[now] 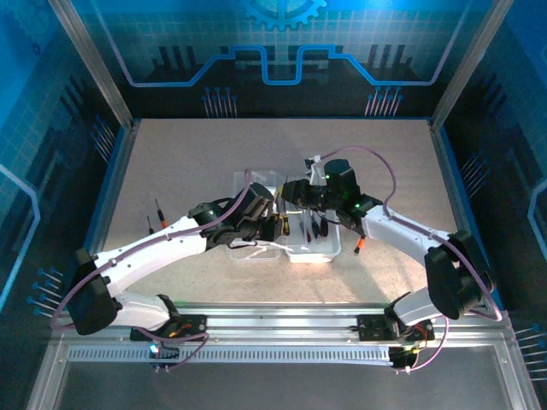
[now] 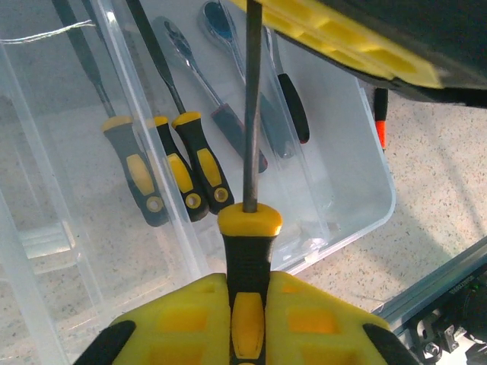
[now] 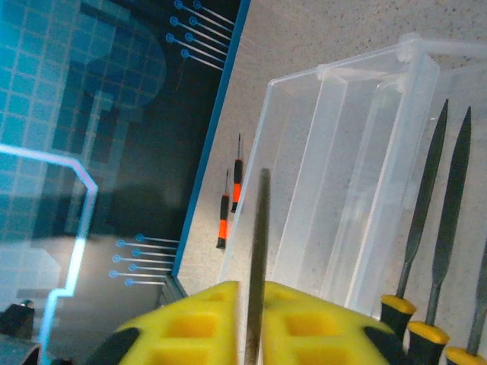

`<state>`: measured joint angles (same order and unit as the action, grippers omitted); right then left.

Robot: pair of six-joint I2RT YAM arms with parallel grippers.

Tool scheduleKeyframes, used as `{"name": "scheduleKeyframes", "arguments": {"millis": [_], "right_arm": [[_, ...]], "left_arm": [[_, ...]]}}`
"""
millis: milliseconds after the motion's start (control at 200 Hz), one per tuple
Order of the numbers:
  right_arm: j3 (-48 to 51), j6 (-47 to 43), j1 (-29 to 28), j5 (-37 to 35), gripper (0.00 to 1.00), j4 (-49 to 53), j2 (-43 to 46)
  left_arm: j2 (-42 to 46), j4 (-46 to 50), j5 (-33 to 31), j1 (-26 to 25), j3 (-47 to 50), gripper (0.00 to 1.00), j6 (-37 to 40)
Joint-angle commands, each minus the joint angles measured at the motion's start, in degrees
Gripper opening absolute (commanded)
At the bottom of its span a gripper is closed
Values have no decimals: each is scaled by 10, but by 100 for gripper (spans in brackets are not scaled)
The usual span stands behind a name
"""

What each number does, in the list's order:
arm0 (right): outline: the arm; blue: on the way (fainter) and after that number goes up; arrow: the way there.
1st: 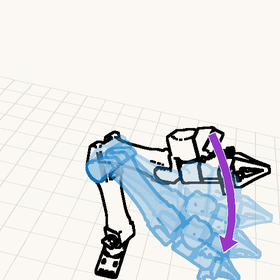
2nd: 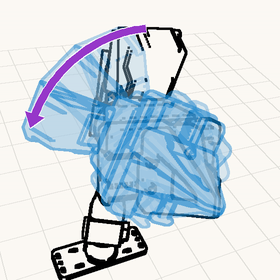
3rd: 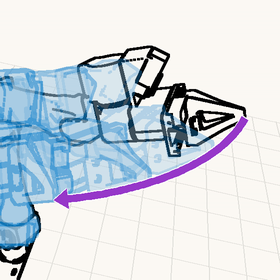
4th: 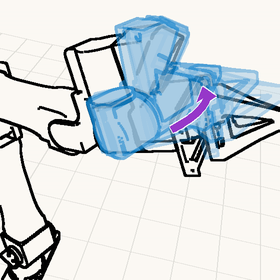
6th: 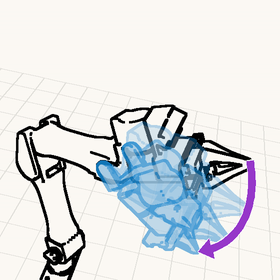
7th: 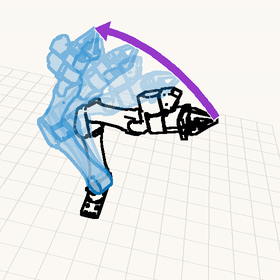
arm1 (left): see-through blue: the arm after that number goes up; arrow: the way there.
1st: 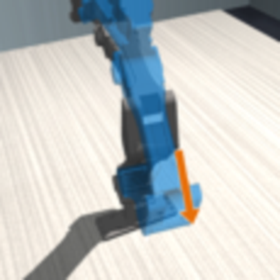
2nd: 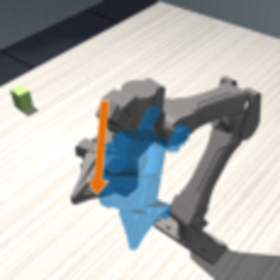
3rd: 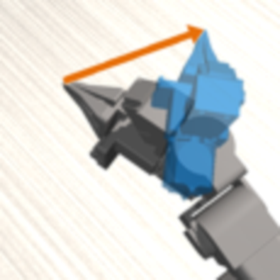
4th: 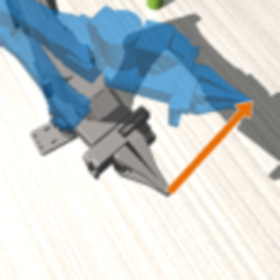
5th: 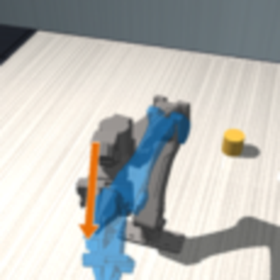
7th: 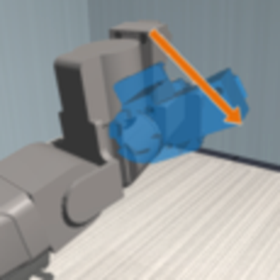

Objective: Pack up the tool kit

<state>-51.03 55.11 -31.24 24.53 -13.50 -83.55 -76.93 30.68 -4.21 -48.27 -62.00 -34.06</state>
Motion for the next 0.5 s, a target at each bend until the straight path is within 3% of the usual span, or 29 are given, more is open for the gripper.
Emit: {"name": "scheduleKeyframes", "arguments": {"millis": [0, 30, 160, 290, 495], "right_arm": [[-18, -1, -8, 1, 3, -3, -7], [-17, -1, -8, -1, 1, -3, -7], [-19, -23, -5, -18, 0, 14, -2], [-39, -78, 13, -46, 0, 76, -2], [-69, -171, 31, -74, 0, 173, -33]], "left_arm": [[1, -6, 5, -2, -16, 24, 9], [2, -5, 2, -3, -15, 28, 10], [16, 4, -15, -3, -15, 66, 19], [59, 24, -76, -1, -8, 98, 33], [165, 55, -185, 34, 33, 99, 21]]}}
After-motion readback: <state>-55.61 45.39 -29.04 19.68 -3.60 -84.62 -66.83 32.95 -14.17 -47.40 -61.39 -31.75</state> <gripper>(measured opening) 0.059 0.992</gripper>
